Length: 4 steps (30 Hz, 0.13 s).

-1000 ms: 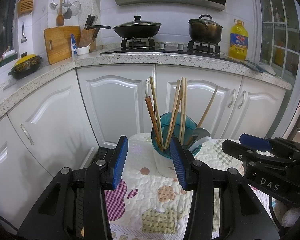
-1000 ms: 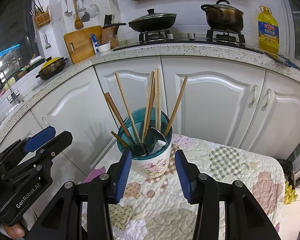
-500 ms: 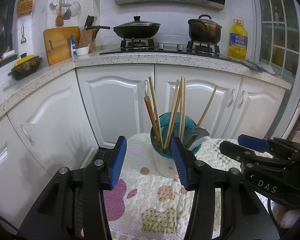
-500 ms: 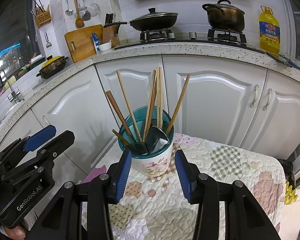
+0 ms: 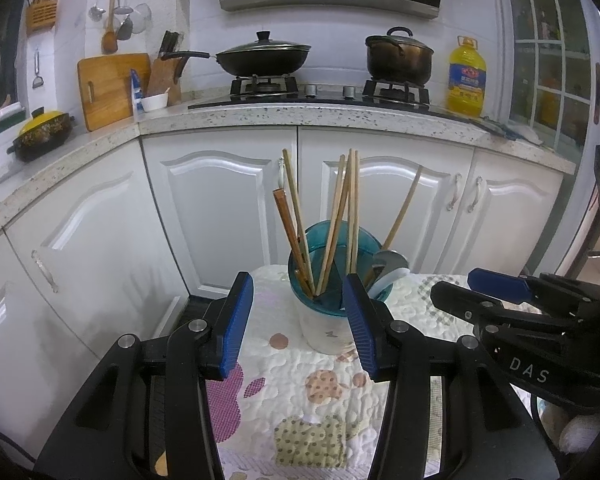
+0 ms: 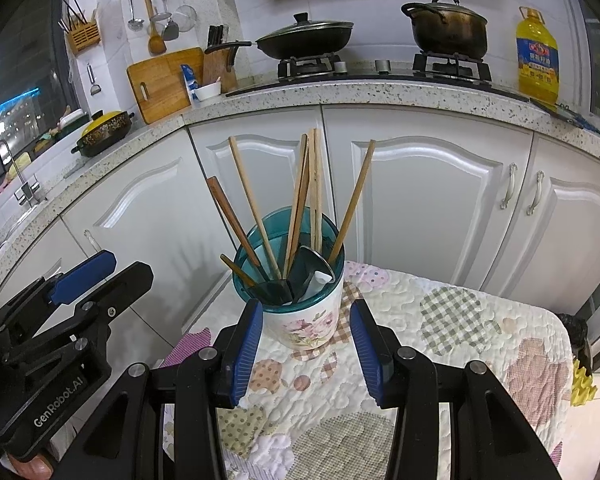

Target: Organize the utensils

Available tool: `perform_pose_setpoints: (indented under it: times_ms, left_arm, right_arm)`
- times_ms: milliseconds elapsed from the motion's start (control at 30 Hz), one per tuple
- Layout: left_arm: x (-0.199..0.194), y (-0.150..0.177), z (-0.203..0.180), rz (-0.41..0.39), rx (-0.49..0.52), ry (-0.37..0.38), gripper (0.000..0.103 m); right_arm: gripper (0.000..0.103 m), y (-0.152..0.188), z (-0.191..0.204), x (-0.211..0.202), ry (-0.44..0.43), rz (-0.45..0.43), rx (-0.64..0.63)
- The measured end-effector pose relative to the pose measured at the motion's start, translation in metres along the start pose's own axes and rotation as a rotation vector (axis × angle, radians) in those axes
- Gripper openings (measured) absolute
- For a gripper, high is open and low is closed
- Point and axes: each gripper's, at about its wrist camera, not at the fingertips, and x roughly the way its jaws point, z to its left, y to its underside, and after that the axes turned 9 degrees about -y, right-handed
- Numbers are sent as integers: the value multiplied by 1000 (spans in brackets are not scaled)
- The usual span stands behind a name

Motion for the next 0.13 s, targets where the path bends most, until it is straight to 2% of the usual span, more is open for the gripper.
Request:
perform_pose_setpoints:
  times_ms: [133]
  left_arm:
    - [6, 3, -2, 17, -1, 12, 46]
  right_arm:
    - [44, 5, -10, 1, 6, 1, 15]
